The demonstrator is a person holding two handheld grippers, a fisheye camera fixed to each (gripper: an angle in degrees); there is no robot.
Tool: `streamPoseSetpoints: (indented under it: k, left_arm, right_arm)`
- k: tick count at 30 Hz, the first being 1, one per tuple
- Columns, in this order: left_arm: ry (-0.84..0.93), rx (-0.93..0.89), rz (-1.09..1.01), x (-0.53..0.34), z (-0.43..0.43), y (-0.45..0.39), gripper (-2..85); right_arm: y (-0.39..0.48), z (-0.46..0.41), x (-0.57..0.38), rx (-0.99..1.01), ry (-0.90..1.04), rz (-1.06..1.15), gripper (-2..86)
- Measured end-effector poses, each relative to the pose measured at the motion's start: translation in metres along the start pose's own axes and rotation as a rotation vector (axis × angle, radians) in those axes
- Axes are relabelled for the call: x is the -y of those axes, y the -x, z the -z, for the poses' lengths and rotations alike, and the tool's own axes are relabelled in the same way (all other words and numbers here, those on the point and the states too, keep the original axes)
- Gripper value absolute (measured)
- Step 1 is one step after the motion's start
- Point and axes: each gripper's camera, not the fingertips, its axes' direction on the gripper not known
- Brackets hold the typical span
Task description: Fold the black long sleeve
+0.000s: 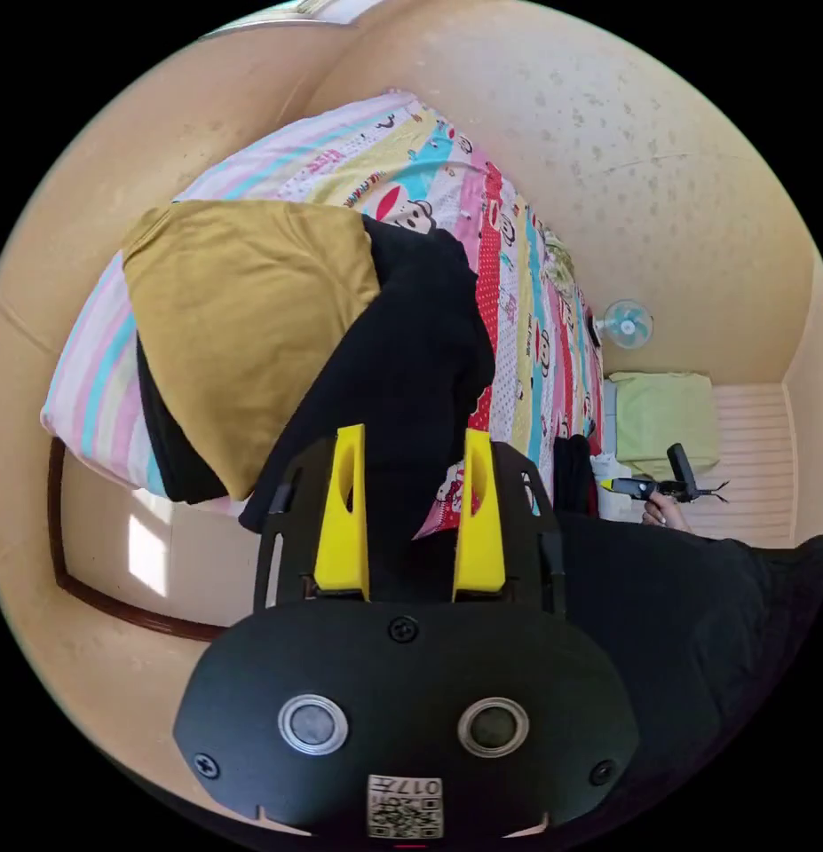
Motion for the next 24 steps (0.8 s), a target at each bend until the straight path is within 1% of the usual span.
streamPoseSetpoints:
  k: [1,2,3,4,6,7,8,9,10,11,12,16,18,19,21,22,24]
  left_arm:
    - [0.036,0.036,-0.016,0.004,-0.013,-0.01,17.5]
    - [0.094,0.149,-0.023,0.009,-0.037,-0.027,18.6]
    - [0.143,0.298,-0.022,0.01,-0.059,-0.04,19.4]
    - [0.158,0.373,-0.024,0.01,-0.069,-0.046,19.0]
    - [0.2,0.565,-0.028,-0.001,-0.092,-0.061,16.2]
    - [0.209,0.591,-0.033,-0.005,-0.094,-0.064,15.3]
    - [0.202,0.622,-0.029,-0.014,-0.089,-0.065,11.7]
    - [0.171,0.579,-0.024,-0.024,-0.074,-0.063,7.7]
    - [0.153,0.525,-0.026,-0.03,-0.064,-0.061,5.5]
    - [0.11,0.405,-0.035,-0.04,-0.04,-0.056,3.0]
    - [0.056,0.304,-0.051,-0.051,-0.011,-0.05,2.2]
    - [-0.099,0.124,-0.171,-0.086,0.081,-0.049,1.1]
    - [-0.214,-0.086,-0.257,-0.105,0.138,-0.052,0.7]
    - [-0.245,-0.146,-0.291,-0.11,0.151,-0.055,0.6]
    - [-0.39,-0.4,-0.448,-0.131,0.192,-0.073,0.4]
    - [-0.43,-0.471,-0.498,-0.137,0.2,-0.079,0.4]
    - [-0.57,-0.802,-0.735,-0.158,0.229,-0.106,0.5]
  right_arm:
    - [0.0,-0.001,0.0,0.002,-0.001,0.001,0.4]
    - [0.001,-0.002,-0.001,0.003,0.001,0.001,0.4]
    - [0.001,-0.003,-0.004,-0.002,0.004,0.001,0.4]
    - [0.0,-0.003,-0.006,-0.007,0.004,0.002,0.5]
    - [-0.005,-0.005,-0.016,-0.028,-0.001,0.001,0.6]
    - [-0.007,-0.005,-0.019,-0.031,-0.003,0.0,0.6]
    - [-0.013,-0.006,-0.025,-0.033,-0.01,-0.008,0.6]
    - [-0.021,-0.005,-0.032,-0.025,-0.023,-0.02,0.6]
    - [-0.025,-0.005,-0.036,-0.016,-0.032,-0.025,0.6]
    - [-0.033,-0.004,-0.043,0.003,-0.048,-0.031,0.6]
    - [-0.041,-0.005,-0.05,0.021,-0.059,-0.035,0.6]
    - [-0.065,-0.005,-0.071,0.071,-0.095,-0.027,0.6]
    - [-0.079,0.001,-0.085,0.125,-0.144,-0.005,0.5]
    - [-0.082,0.004,-0.088,0.146,-0.159,0.006,0.5]
    - [-0.091,0.021,-0.103,0.274,-0.238,0.112,0.5]
    - [-0.091,0.027,-0.107,0.314,-0.261,0.154,0.5]
    - [-0.086,0.058,-0.127,0.46,-0.348,0.359,0.5]
